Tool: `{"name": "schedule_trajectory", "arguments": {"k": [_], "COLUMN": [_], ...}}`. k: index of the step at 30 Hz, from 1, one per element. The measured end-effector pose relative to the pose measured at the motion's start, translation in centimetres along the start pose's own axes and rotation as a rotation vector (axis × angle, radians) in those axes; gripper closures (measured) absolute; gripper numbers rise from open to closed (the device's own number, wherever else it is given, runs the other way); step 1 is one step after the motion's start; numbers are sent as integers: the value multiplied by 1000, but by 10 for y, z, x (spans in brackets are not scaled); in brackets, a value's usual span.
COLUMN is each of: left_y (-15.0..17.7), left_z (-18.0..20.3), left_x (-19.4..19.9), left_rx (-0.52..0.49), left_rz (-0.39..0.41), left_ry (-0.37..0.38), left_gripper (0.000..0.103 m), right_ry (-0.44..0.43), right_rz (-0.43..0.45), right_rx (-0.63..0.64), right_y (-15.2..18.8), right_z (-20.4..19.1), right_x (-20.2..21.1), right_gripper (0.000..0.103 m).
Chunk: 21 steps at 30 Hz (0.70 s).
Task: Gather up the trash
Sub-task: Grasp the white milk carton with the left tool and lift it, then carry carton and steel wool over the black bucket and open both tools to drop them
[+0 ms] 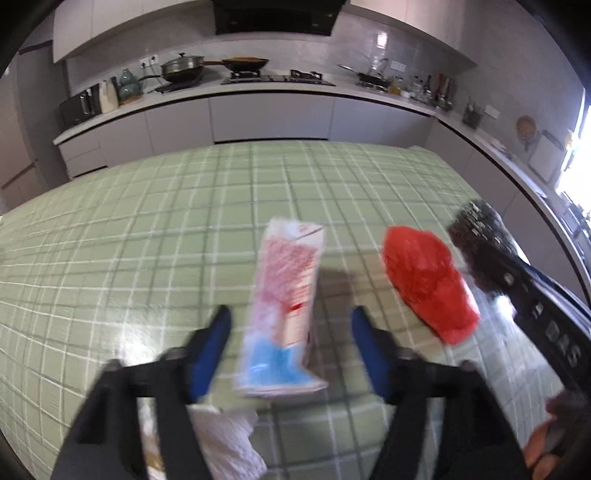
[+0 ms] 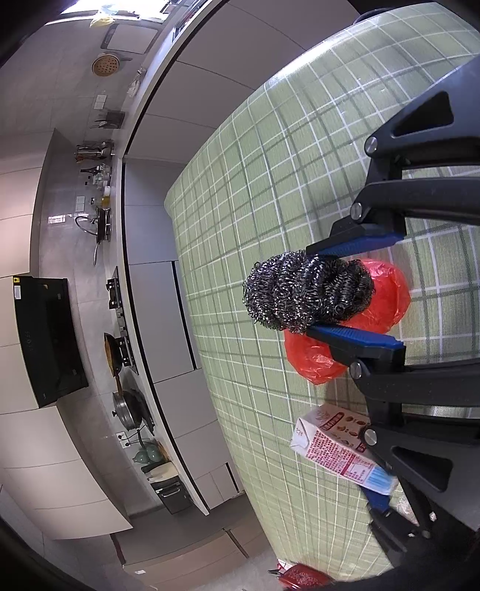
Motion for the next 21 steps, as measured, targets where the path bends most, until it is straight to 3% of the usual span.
{"name": "schedule_trajectory", "arguments": {"k": [3,4,5,6,7,21], "left_y": [-8,-9,-10,-10,-10,2], "left_z": [-2,-3,-5,-7,-10,-5], "left_x": [-10,-13,-17,-20,-23,15], "left_rx": [-20,-20,-16,-5,5,20], "left_rz": [8,5,-4,-15,-28,51], "left_ry": [-18,-9,-3,14,30,41], "left_gripper": [31,37,46,68,77,79], "right_ry": [-3,-3,-3,-2,-1,-7], "right_rz": [-4,-6,-7,-8,-9,12], "right_rx": [2,2,3,4,4,7], "right_y": [1,1,2,2,2,3], "right_z": [1,1,1,1,1,2], "right_x": [-1,-1,-2,-2,-3,14], "right_gripper": [65,65,65,65,65,65]}}
Point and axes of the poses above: each gripper's, at about its wrist camera, not at the fingertips, and x roughly against the way its jaws point, z to its right, y to its underside, the point moved 3 cm from there along -x, roughly the way its jaws point, and after that the axes turned 10 degrees about -x, right-handed, at the moved point
